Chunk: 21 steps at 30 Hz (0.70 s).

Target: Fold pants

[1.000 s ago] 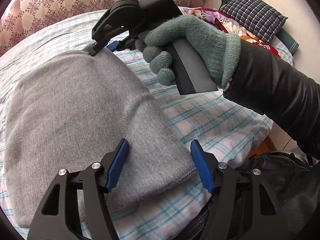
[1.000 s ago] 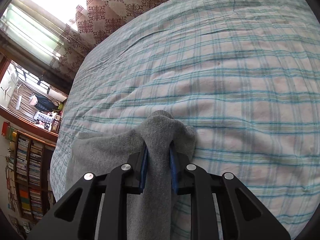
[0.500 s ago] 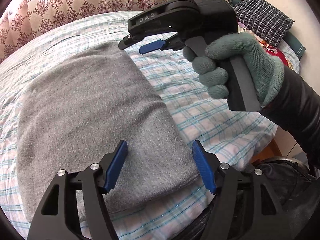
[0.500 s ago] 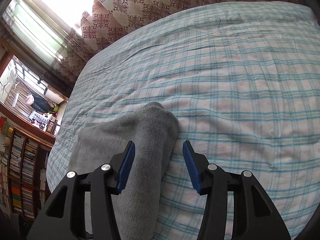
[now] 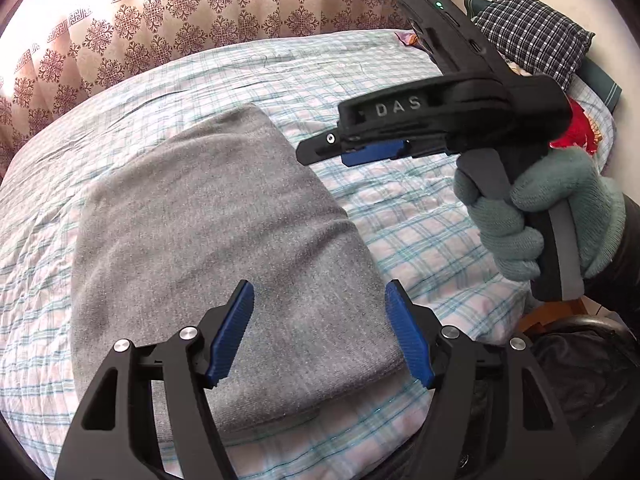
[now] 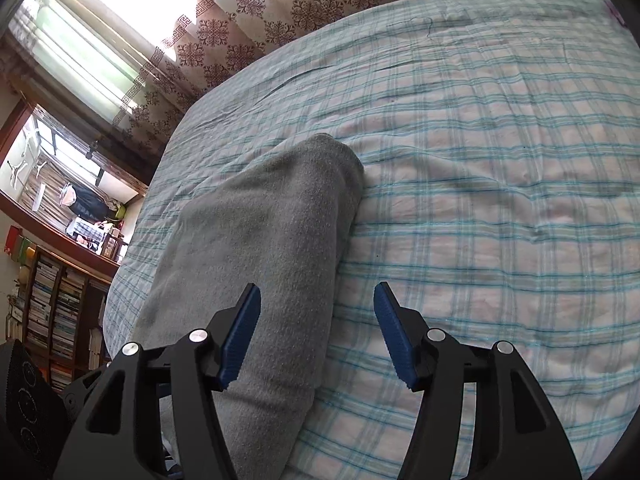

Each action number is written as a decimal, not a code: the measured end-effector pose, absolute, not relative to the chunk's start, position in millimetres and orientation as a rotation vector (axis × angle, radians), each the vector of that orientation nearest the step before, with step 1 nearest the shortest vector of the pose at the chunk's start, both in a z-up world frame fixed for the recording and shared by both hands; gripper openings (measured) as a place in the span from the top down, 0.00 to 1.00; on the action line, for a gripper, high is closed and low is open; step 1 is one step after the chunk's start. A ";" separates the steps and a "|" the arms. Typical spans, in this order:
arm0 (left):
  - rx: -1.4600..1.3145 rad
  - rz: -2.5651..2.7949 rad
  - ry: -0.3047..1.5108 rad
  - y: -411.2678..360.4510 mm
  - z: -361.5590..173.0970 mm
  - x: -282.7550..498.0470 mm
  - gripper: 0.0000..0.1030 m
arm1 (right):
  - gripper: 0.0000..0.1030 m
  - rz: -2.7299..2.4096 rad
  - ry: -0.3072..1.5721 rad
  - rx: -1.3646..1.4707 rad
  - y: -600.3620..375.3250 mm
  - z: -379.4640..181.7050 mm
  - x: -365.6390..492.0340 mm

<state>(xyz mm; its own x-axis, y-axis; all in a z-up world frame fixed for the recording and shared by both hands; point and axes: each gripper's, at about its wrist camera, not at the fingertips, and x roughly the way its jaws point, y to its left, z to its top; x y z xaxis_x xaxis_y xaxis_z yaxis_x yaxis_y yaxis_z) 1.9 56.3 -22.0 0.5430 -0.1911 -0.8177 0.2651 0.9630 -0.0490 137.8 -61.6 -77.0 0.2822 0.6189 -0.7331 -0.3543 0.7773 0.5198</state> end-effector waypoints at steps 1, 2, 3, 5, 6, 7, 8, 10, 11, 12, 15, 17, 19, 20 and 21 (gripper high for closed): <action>0.085 -0.267 0.957 57.0 -20.9 1.7 0.33 | 0.42 0.665 1.110 0.277 -62.6 -78.1 133.6; 0.088 -0.264 0.955 57.6 -20.5 1.6 0.33 | 0.42 0.670 1.115 0.276 -63.2 -79.3 130.0; 0.092 -0.261 0.953 57.7 -19.9 1.5 0.33 | 0.42 0.677 1.120 0.274 -63.3 -80.7 126.4; 0.099 -0.256 0.949 58.2 -18.9 1.8 0.33 | 0.42 0.683 1.131 0.271 -63.4 -83.9 119.2; 0.100 -0.253 0.947 58.1 -18.1 1.6 0.33 | 0.42 0.688 1.139 0.271 -62.4 -86.3 116.7; 0.100 -0.251 0.945 58.8 -17.0 1.6 0.32 | 0.42 0.692 1.149 0.273 -62.2 -88.7 113.6; 0.099 -0.246 0.943 59.7 -16.1 1.8 0.32 | 0.42 0.692 1.157 0.274 -61.9 -91.5 110.7; 0.098 -0.233 0.938 62.1 -14.0 2.3 0.26 | 0.42 0.693 1.174 0.278 -61.8 -96.7 104.3; 0.097 -0.227 0.935 63.6 -13.2 2.4 0.25 | 0.42 0.693 1.181 0.278 -62.1 -98.9 100.5; 0.095 -0.221 0.932 66.3 -12.2 3.1 0.25 | 0.42 0.692 1.185 0.279 -62.6 -100.1 96.4; 0.077 -0.189 0.920 79.1 -6.9 5.1 0.25 | 0.42 0.709 1.204 0.277 -63.7 -103.0 86.5; 0.062 -0.159 0.911 90.9 -2.9 6.7 0.25 | 0.42 0.722 1.212 0.266 -65.4 -103.0 78.2; 0.040 -0.125 0.904 104.8 0.3 9.1 0.25 | 0.42 0.742 1.229 0.270 -66.7 -103.3 70.6; 0.027 -0.107 0.902 112.4 1.9 10.5 0.23 | 0.42 0.754 1.238 0.274 -67.3 -103.5 66.4; 0.012 -0.088 0.898 120.5 3.9 11.4 0.20 | 0.42 0.765 1.248 0.275 -67.3 -104.3 62.7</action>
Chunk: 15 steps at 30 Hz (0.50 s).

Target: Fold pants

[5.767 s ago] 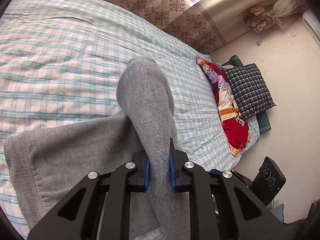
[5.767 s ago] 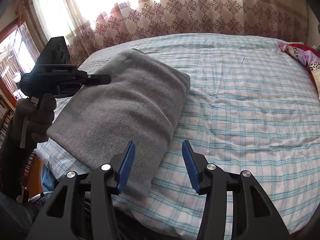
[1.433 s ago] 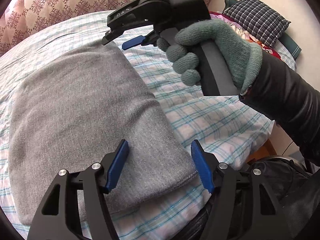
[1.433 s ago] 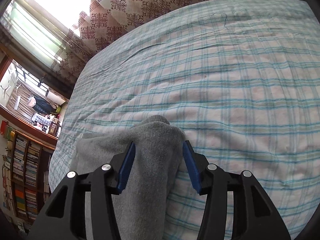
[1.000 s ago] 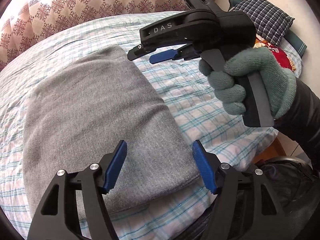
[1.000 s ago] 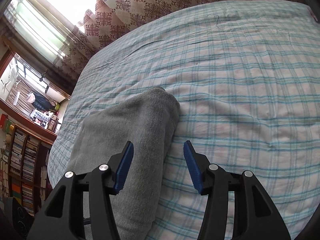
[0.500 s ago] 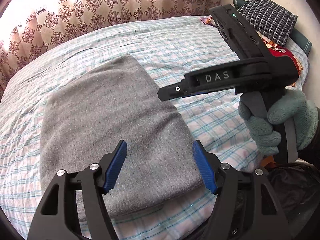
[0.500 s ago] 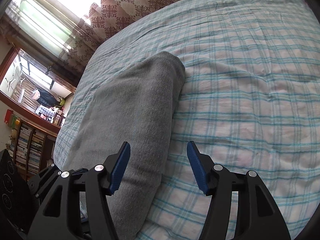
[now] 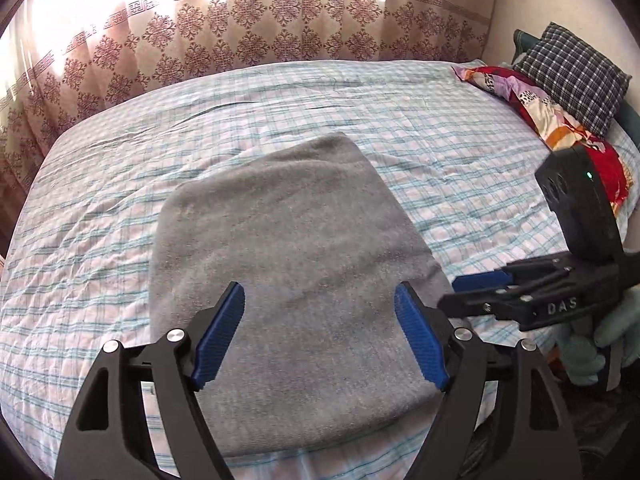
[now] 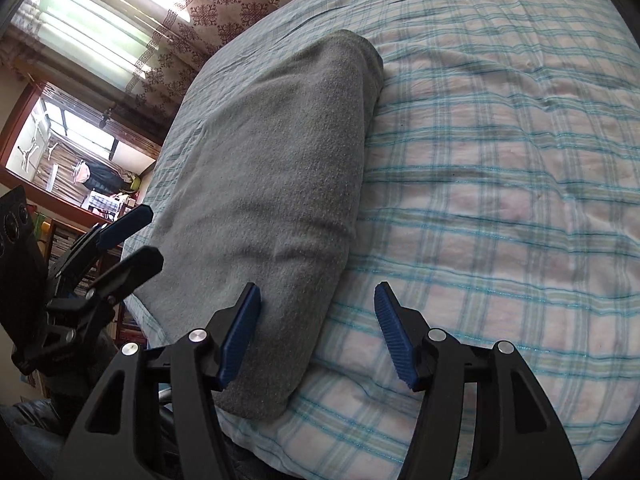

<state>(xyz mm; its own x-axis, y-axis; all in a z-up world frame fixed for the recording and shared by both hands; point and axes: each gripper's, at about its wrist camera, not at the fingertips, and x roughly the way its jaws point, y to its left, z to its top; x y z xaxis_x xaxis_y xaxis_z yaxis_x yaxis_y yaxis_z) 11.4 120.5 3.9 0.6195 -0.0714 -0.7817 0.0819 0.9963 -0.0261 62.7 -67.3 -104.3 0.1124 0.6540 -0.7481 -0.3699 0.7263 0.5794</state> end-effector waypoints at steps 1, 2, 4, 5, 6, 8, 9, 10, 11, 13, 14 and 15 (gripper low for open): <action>-0.002 -0.067 0.894 129.6 5.5 13.9 0.15 | 0.42 0.773 1.254 0.272 -67.6 -104.8 59.4; -0.015 -0.042 0.890 139.4 6.7 16.1 0.11 | 0.42 0.779 1.255 0.265 -67.9 -104.6 55.8; -0.049 -0.002 0.888 160.1 7.3 20.9 0.06 | 0.42 0.783 1.250 0.257 -67.8 -102.9 53.7; -0.070 0.015 0.894 170.5 6.6 23.9 0.05 | 0.40 0.785 1.247 0.258 -67.7 -102.1 54.3; -0.099 0.023 0.903 181.8 4.6 26.9 0.05 | 0.38 0.786 1.241 0.260 -67.5 -101.2 54.4; -0.170 0.028 0.934 205.6 -3.0 33.6 0.05 | 0.34 0.777 1.229 0.270 -66.8 -99.4 60.5; -0.205 0.035 0.955 217.1 -8.2 37.5 0.05 | 0.34 0.772 1.226 0.279 -64.8 -98.3 66.1; -0.240 0.034 0.975 228.1 -14.1 40.7 0.05 | 0.34 0.768 1.223 0.289 -64.1 -97.6 70.3; -0.272 0.034 0.989 238.0 -19.5 44.1 0.05 | 0.34 0.761 1.218 0.299 -63.7 -97.1 74.6; -0.337 0.025 1.014 255.9 -30.5 49.9 0.05 | 0.33 0.754 1.209 0.315 -63.3 -97.8 81.0; -0.374 0.014 1.028 263.0 -36.5 52.0 0.05 | 0.33 0.750 1.207 0.321 -61.8 -97.9 86.2; -0.412 -0.003 1.041 270.0 -42.3 54.6 0.05 | 0.32 0.741 1.204 0.326 -60.3 -98.3 89.2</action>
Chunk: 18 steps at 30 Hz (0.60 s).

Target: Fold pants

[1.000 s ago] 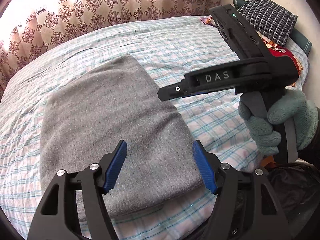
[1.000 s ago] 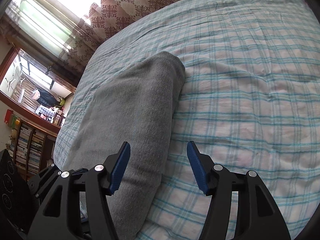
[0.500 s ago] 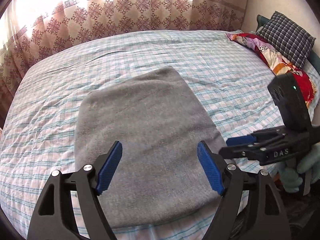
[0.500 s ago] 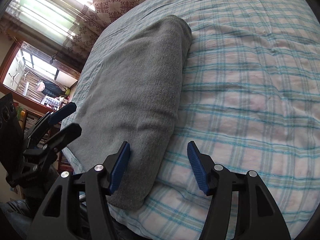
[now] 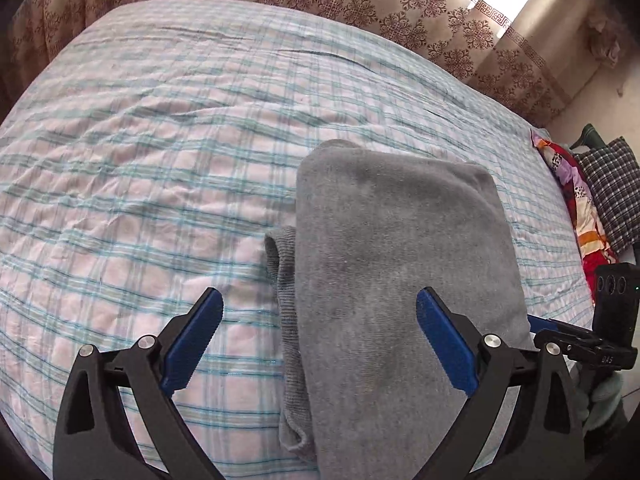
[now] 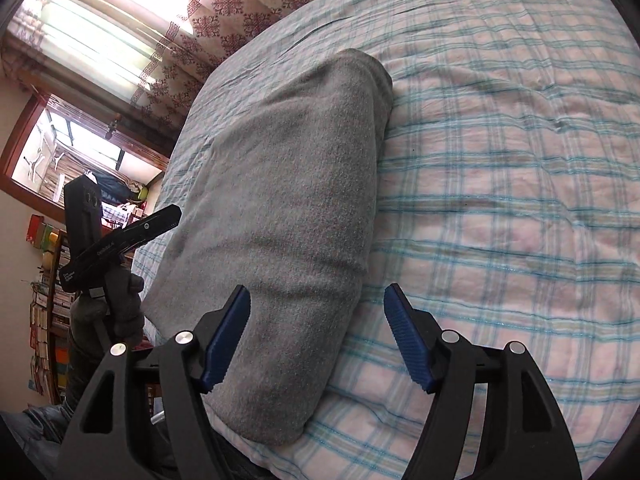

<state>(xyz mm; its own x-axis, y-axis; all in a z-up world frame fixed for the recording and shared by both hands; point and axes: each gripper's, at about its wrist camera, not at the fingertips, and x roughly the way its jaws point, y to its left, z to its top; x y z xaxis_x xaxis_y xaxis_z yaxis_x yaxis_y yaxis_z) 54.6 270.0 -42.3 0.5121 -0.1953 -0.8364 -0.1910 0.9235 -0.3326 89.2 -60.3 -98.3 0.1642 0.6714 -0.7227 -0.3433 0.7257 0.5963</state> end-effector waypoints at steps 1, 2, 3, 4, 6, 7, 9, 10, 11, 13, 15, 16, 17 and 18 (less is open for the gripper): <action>-0.451 -0.023 1.053 275.6 -48.3 56.0 0.05 | 0.32 0.737 1.202 0.334 -59.5 -98.5 92.6; -0.486 -0.043 1.061 280.4 -54.0 58.1 0.05 | 0.31 0.736 1.202 0.344 -58.8 -99.1 96.1; -0.517 -0.059 1.070 284.5 -59.3 60.0 0.05 | 0.31 0.732 1.203 0.353 -57.5 -99.9 98.9; -0.547 -0.079 1.079 287.4 -64.6 61.6 0.05 | 0.30 0.727 1.202 0.362 -56.5 -100.3 101.8; -0.595 -0.122 1.086 290.7 -72.8 64.6 0.05 | 0.30 0.728 1.203 0.381 -53.9 -101.4 107.4; -0.612 -0.142 1.092 290.8 -76.5 66.1 0.05 | 0.30 0.726 1.205 0.390 -55.8 -102.2 111.0; -0.634 -0.180 1.105 289.8 -83.9 70.4 0.05 | 0.29 0.723 1.212 0.404 -50.5 -104.1 118.4; -0.635 -0.187 1.111 288.5 -87.1 72.1 0.05 | 0.29 0.716 1.216 0.405 -46.5 -103.3 122.7; -0.638 -0.198 1.113 287.8 -89.5 75.1 0.05 | 0.29 0.710 1.218 0.405 -44.7 -104.9 125.6; -0.662 -0.226 1.111 287.5 -93.8 78.1 0.05 | 0.29 0.701 1.225 0.409 -40.3 -108.7 132.8; -0.678 -0.258 1.105 286.7 -96.4 80.8 0.07 | 0.29 0.702 1.234 0.414 -35.5 -113.0 138.7; -0.682 -0.272 1.105 285.4 -98.0 81.9 0.12 | 0.29 0.704 1.239 0.418 -32.5 -115.2 141.2; -0.682 -0.278 1.108 283.9 -100.3 85.4 0.13 | 0.29 0.705 1.245 0.422 -31.0 -117.8 142.2; -0.679 -0.284 1.108 283.4 -101.8 87.2 0.14 | 0.28 0.707 1.249 0.427 -29.1 -120.1 143.1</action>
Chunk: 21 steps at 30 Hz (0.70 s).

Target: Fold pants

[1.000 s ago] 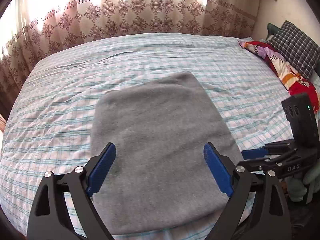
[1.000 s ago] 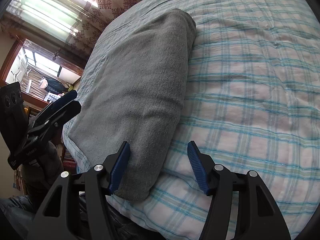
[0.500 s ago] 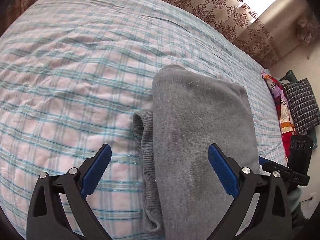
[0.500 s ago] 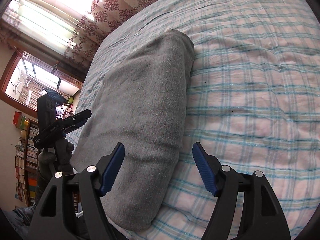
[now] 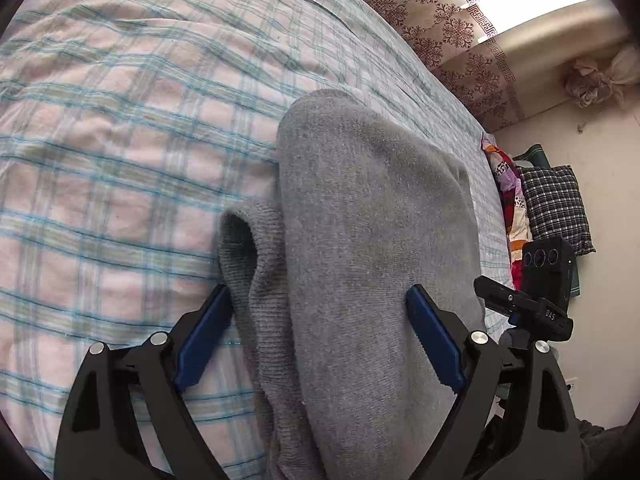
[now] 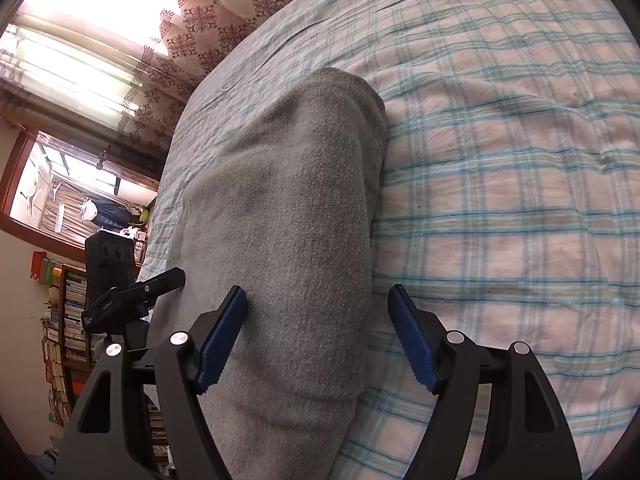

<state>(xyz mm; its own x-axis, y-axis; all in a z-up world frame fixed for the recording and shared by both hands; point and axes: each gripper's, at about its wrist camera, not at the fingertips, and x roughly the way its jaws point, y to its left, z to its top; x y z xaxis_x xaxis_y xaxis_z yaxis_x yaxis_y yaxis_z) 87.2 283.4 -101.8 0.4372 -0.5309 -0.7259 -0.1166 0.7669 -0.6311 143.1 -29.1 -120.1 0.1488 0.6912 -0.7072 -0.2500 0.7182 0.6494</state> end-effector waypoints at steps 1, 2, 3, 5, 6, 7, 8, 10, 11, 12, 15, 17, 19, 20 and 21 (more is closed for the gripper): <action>-0.674 -0.289 1.106 282.2 -102.3 87.9 0.17 | 0.25 0.710 1.252 0.433 -25.4 -122.3 145.7; -0.673 -0.294 1.104 282.2 -103.2 88.9 0.19 | 0.24 0.712 1.256 0.436 -23.1 -124.2 147.1; -0.678 -0.301 1.101 282.0 -103.7 88.8 0.22 | 0.24 0.715 1.259 0.441 -20.9 -126.1 148.7; -0.698 -0.319 1.095 281.4 -105.6 88.3 0.32 | 0.23 0.731 1.270 0.460 -17.6 -131.2 150.8; -0.706 -0.325 1.092 281.0 -106.5 88.4 0.34 | 0.23 0.736 1.275 0.467 -16.6 -133.7 151.5; -0.712 -0.331 1.088 281.0 -106.9 88.0 0.38 | 0.23 0.743 1.277 0.473 -14.7 -135.1 152.1; -0.717 -0.338 1.083 280.4 -106.7 87.2 0.42 | 0.22 0.749 1.278 0.475 -12.7 -136.1 152.6; -0.721 -0.346 1.074 279.2 -105.7 86.9 0.45 | 0.22 0.760 1.279 0.471 -6.7 -137.2 153.8; -0.720 -0.347 1.071 278.8 -105.1 86.4 0.47 | 0.22 0.767 1.279 0.466 -3.8 -137.2 153.8; -0.718 -0.347 1.068 278.0 -104.5 86.3 0.47 | 0.22 0.779 1.280 0.462 -0.5 -137.1 153.5; -0.713 -0.346 1.064 277.3 -102.2 86.6 0.49 | 0.27 0.792 1.278 0.437 7.4 -137.3 150.8; -0.709 -0.346 1.059 278.3 -100.6 85.6 0.52 | 0.38 0.795 1.269 0.426 9.6 -135.9 149.5; -0.703 -0.348 1.051 277.5 -97.6 85.2 0.54 | 0.47 0.806 1.249 0.411 11.6 -130.2 147.8; -0.700 -0.349 1.047 278.8 -95.9 83.1 0.55 | 0.53 0.807 1.237 0.400 12.7 -127.0 147.0; -0.701 -0.349 1.040 278.9 -94.3 82.0 0.55 | 0.56 0.806 1.227 0.389 12.8 -123.5 145.6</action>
